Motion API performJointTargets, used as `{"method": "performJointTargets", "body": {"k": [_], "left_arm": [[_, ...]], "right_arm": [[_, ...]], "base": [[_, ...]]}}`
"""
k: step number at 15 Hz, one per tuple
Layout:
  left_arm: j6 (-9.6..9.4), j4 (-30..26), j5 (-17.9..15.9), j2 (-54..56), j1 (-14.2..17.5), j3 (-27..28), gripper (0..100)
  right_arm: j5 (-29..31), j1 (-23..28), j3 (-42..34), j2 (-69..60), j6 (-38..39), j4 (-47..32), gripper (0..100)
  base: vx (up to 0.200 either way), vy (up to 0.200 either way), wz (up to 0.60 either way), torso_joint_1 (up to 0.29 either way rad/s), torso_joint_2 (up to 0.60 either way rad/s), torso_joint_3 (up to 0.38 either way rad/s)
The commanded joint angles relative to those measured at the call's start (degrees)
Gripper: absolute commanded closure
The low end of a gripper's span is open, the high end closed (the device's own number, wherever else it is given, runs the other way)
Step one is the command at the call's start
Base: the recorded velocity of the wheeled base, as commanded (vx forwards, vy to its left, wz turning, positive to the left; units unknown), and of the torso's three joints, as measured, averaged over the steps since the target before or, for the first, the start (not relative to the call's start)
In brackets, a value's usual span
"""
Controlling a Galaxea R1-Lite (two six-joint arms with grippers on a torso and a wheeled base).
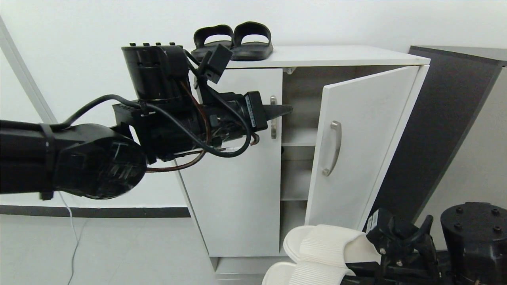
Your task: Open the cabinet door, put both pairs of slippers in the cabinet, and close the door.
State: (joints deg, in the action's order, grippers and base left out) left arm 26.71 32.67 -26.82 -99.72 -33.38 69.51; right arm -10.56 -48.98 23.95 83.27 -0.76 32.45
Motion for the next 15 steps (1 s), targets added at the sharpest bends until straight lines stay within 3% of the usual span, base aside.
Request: {"method": "performJointTargets", "body": {"k": [1, 4, 7, 11, 13, 15], "left_arm": [[0.98, 2.0, 0.1, -5.2, 0.2, 1.5, 100], [1.06, 2.4, 0.5, -9.1, -0.2, 3.2, 100], [1.68, 2.3, 0.5, -10.5, -1.8, 4.6, 100], [1.94, 2.1, 1.9, -15.7, -9.1, 9.6, 100], [1.77, 2.4, 5.9, -16.7, -13.2, 10.2, 100], [1.77, 3.3, 9.1, -15.4, -15.2, 9.9, 100]], "right_arm": [[0.1, -1.6, -0.8, -0.7, 0.0, 0.1, 100], [0.2, -1.9, -1.5, -0.6, 0.0, 0.0, 100], [-0.1, -2.1, -2.5, -0.5, -0.1, 0.0, 100], [0.2, -4.5, -4.4, -0.8, -2.2, 0.1, 100], [0.2, -4.5, -5.1, -0.8, -2.9, 0.2, 100], [0.3, -4.5, -5.1, -0.7, -2.9, 0.2, 100]], "base": [[0.0, 0.0, 0.0, 0.0, 0.0, 0.0], [0.0, 0.0, 0.0, 0.0, 0.0, 0.0], [-0.2, 0.0, 0.0, 0.004, 0.0, -0.001], [-0.2, 0.0, 0.0, -0.001, 0.0, 0.005], [-0.2, 0.0, 0.0, 0.005, 0.0, 0.002], [0.0, 0.0, 0.0, 0.0, 0.0, 0.0]]}}
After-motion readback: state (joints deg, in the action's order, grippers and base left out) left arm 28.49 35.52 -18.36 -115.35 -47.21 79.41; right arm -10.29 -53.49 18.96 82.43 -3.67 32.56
